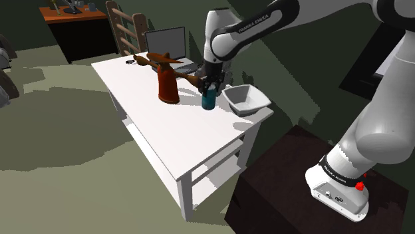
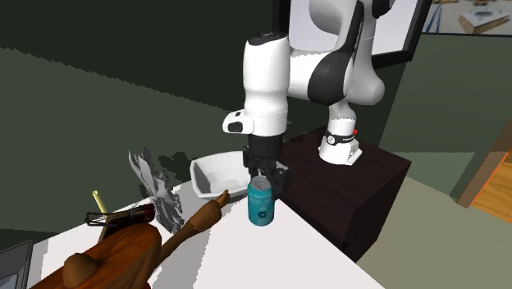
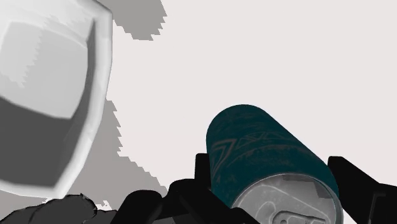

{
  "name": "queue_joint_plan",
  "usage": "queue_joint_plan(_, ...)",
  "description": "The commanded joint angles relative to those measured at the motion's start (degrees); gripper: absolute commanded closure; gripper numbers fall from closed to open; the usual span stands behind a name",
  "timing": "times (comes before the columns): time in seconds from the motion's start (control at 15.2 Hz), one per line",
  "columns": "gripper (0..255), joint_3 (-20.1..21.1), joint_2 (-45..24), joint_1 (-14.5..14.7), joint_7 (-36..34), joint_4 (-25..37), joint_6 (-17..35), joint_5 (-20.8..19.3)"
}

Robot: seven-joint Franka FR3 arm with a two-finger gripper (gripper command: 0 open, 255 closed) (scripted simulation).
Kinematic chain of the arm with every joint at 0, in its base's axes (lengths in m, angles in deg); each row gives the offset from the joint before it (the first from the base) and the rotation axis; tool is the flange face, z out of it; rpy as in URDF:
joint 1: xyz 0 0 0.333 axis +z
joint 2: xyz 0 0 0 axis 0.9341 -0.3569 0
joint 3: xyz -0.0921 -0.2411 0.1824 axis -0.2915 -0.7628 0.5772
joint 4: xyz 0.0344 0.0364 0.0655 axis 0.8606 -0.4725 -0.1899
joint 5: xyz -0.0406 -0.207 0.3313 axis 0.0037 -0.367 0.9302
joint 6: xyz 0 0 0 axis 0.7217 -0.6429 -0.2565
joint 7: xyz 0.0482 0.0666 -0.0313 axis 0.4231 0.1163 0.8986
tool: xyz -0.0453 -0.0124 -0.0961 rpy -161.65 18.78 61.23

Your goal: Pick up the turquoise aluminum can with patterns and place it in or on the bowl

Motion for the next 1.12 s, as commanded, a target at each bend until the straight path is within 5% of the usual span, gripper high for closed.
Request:
queue_joint_plan(0.0, 255, 0.0, 0.7, 0.0, 0.0, 0.7, -1.4, 0.1)
queue_joint_plan(0.53, 255, 0.1, 3.1, -0.1, 0.2, 3.8, -6.9, 0.4)
queue_joint_plan(1.06, 255, -4.6, 9.2, -5.7, 11.0, -1.9, -7.5, 1.6)
